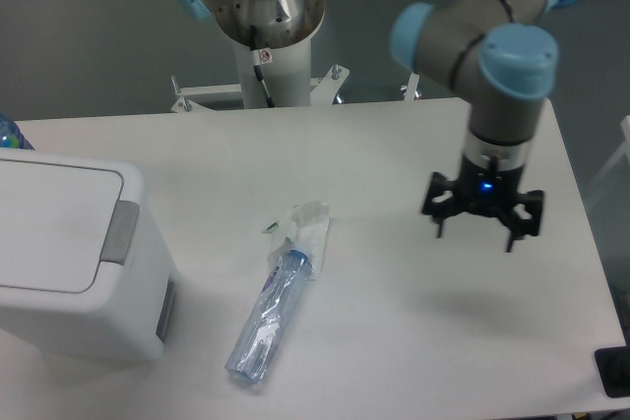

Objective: Open the trash can
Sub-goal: 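Move the gripper across the table toward the white trash bin lid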

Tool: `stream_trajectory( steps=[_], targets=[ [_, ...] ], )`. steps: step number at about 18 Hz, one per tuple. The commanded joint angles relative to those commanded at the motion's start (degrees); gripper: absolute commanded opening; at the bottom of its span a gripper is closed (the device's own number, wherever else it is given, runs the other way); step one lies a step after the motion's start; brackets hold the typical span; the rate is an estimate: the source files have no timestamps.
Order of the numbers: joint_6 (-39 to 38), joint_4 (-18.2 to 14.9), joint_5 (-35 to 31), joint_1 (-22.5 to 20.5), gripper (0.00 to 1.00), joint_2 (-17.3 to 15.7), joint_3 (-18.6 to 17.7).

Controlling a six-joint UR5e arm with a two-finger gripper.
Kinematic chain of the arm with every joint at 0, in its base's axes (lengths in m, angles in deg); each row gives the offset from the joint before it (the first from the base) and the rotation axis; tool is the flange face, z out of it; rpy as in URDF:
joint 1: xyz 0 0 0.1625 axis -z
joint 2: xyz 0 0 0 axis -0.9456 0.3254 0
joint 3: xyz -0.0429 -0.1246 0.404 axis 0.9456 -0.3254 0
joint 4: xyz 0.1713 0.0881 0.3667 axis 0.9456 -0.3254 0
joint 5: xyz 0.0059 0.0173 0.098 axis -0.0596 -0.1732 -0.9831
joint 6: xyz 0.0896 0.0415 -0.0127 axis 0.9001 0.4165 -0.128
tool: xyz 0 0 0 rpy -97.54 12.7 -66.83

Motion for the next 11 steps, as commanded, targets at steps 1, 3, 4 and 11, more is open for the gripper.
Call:
stream_trajectory(
  steps=[1,3,4,11],
  targets=[
    [-2.23,0.00,1.49,2.37,1.00,-0.71,0.09],
    [-5.66,0.00,2.73,4.32,1.00,-3.08,-0.52],
    [-7.59,0.00,3.08,5.37,1.00,-3.44,-0.44],
    [-11.65,0.00,5.81,11.97,1.00,-4.41,2.28]
  ],
)
